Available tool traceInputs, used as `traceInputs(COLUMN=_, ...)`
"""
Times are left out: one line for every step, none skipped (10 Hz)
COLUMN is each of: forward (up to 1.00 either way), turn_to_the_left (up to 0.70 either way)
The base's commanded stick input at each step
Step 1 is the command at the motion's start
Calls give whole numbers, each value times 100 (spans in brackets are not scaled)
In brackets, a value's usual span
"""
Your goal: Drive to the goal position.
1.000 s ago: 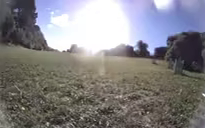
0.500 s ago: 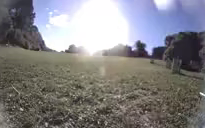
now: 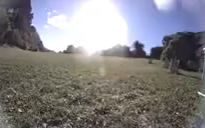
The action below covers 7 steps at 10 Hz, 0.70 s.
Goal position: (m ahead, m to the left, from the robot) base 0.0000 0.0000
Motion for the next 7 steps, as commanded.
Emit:
traceInputs(forward=0, turn_to_the_left=-50)
traceInputs(forward=0, turn_to_the_left=-50)
traceInputs(forward=0, turn_to_the_left=-50)
traceInputs(forward=0, turn_to_the_left=-50)
traceInputs(forward=0, turn_to_the_left=-50)
traceInputs(forward=0, turn_to_the_left=-50)
traceInputs(forward=0, turn_to_the_left=-50)
